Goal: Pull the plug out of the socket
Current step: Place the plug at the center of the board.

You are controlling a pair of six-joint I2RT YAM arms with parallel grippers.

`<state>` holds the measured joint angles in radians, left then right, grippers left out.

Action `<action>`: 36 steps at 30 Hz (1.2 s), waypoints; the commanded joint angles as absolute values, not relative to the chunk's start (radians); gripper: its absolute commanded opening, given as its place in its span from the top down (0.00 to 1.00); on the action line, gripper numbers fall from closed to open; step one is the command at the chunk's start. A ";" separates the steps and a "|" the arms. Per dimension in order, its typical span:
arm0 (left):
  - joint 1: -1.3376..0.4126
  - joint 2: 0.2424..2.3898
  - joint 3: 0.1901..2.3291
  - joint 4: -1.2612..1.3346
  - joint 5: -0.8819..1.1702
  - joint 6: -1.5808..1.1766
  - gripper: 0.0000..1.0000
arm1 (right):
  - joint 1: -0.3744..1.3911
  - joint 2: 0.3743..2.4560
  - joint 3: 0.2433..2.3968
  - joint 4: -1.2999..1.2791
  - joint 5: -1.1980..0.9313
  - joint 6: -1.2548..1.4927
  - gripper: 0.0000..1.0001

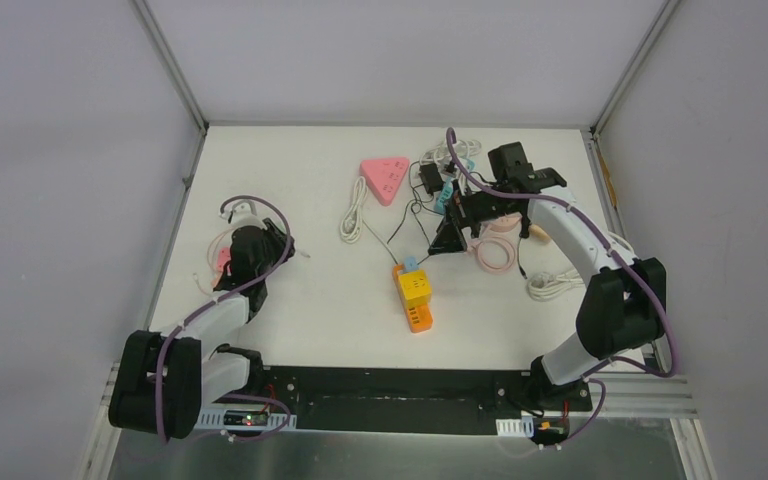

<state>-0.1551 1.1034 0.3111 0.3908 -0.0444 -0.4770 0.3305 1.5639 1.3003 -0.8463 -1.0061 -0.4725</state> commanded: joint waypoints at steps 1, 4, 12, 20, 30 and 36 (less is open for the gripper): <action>-0.120 1.114 0.298 0.471 -0.006 -0.526 1.00 | 0.325 1.566 1.343 -0.857 -1.010 -0.504 0.00; -0.103 1.122 0.293 0.472 -0.017 -0.536 1.00 | 0.325 1.570 1.345 -0.862 -1.012 -0.508 0.00; -0.071 1.145 0.289 0.456 -0.051 -0.552 1.00 | 0.325 1.574 1.347 -0.869 -1.019 -0.512 0.00; -0.048 1.183 0.304 0.409 -0.141 -0.602 1.00 | 0.325 1.576 1.349 -0.876 -1.025 -0.515 0.00; -0.037 1.191 0.415 0.282 -0.245 -0.631 1.00 | 0.325 1.577 1.354 -0.889 -1.037 -0.522 0.00; -0.029 1.280 0.511 0.132 -0.344 -0.677 1.00 | 0.325 1.565 1.354 -0.892 -1.044 -0.524 0.00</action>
